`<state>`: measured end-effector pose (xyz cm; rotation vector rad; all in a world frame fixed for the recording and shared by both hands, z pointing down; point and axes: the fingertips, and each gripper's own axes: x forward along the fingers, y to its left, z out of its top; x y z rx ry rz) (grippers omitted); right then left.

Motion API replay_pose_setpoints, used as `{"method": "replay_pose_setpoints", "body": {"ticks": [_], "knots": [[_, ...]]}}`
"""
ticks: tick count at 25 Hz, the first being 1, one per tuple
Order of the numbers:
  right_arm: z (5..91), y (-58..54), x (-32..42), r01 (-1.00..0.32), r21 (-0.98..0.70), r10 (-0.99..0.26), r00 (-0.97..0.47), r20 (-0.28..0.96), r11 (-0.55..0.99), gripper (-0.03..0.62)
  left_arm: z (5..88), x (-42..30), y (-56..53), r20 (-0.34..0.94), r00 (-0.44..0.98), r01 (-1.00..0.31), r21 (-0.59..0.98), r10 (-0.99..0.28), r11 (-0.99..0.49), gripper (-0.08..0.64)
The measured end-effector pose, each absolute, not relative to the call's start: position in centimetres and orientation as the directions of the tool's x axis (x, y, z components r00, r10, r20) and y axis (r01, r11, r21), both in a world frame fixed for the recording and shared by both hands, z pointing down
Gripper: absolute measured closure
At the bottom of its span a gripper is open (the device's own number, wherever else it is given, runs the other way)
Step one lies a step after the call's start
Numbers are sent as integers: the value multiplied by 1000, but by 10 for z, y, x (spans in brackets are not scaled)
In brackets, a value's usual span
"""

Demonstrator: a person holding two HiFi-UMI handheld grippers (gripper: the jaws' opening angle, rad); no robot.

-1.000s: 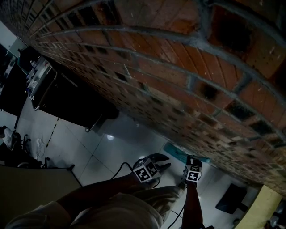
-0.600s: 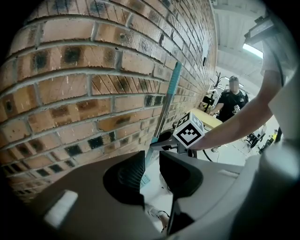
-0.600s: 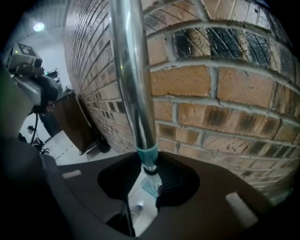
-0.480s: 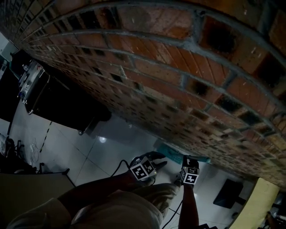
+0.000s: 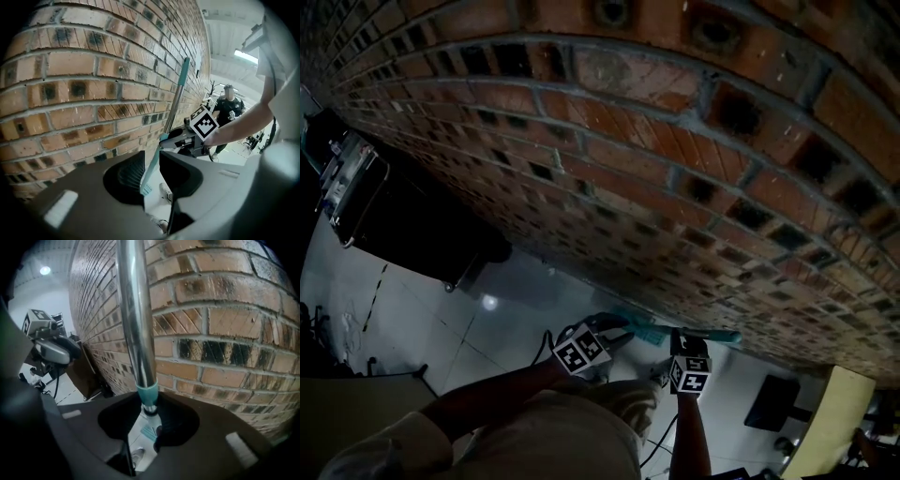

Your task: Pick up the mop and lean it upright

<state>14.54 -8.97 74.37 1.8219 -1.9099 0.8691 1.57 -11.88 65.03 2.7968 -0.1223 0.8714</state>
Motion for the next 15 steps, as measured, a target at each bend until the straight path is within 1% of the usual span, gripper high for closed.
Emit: {"method": "replay_pose_setpoints", "body": {"ticks": [5,15], "knots": [[696,-86,143,-985,-174,-782,-102,615,-9,480,623,16,-121,520,854,-136,180,-23,-974,443],[604,-78,147,-983,-181,-842,-78,534,-23,480,578,25,-126,473,881,-85,173,7,-981,445]]}}
